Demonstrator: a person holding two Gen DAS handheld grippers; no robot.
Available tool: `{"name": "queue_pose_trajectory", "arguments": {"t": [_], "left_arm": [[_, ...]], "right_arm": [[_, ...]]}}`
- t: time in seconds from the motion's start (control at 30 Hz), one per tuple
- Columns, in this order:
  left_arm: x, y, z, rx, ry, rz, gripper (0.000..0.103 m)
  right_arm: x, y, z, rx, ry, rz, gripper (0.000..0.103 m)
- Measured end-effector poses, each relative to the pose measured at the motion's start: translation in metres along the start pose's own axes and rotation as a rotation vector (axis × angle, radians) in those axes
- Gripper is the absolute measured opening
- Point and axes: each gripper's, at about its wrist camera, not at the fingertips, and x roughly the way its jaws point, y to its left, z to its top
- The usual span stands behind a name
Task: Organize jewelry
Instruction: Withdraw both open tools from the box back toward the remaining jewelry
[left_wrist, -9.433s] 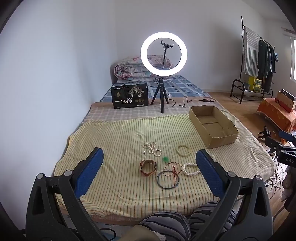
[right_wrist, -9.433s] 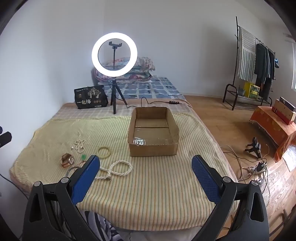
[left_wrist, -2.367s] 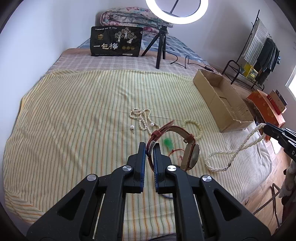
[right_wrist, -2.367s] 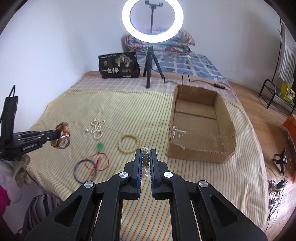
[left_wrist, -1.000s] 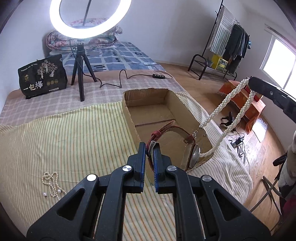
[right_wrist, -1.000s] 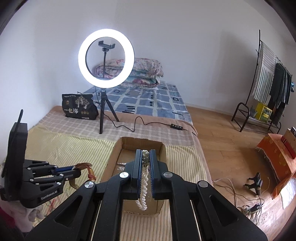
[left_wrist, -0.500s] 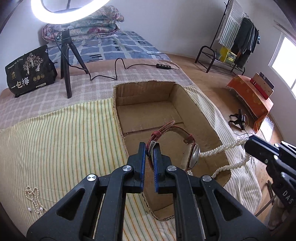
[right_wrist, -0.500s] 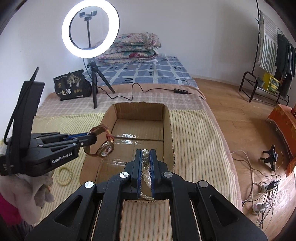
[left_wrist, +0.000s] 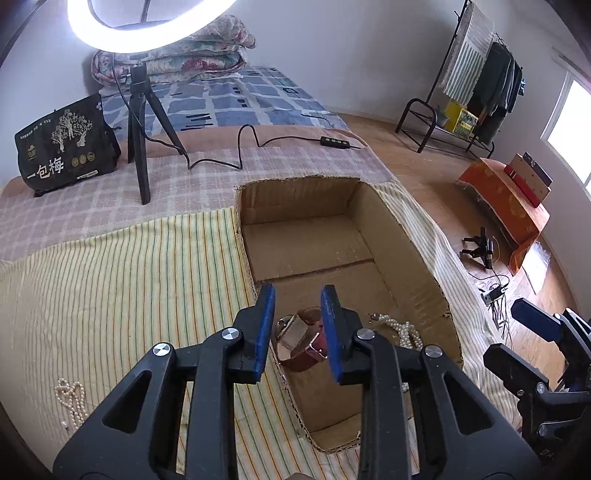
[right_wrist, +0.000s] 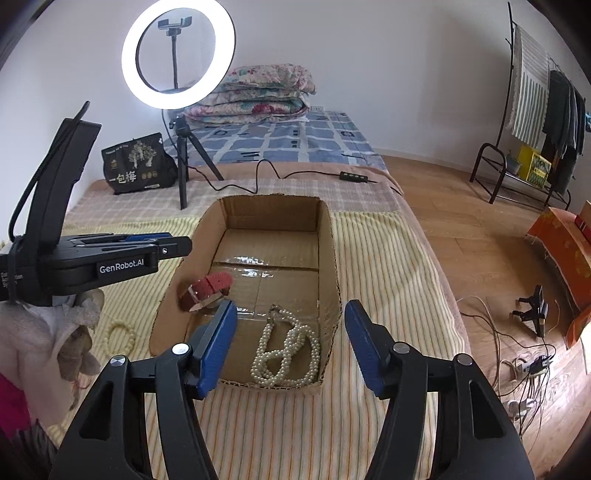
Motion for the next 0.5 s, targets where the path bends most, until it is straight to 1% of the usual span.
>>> {"name": "queue_pose_trajectory", "arguments": {"t": [0.23,0.5], "left_arm": [[-0.032,0.01,0.005,-0.009,-0.046,0.003,0.025],[-0.078,0.029,0.001,-0.008,-0.103,0.032,0.025]], "right_arm": [[-0.015,0.006,0.0,-0.006,-0.011,-0.007,0.06],[-0.04,0.016,0.001,-0.018,-0.041,-0.014,0.06]]}}
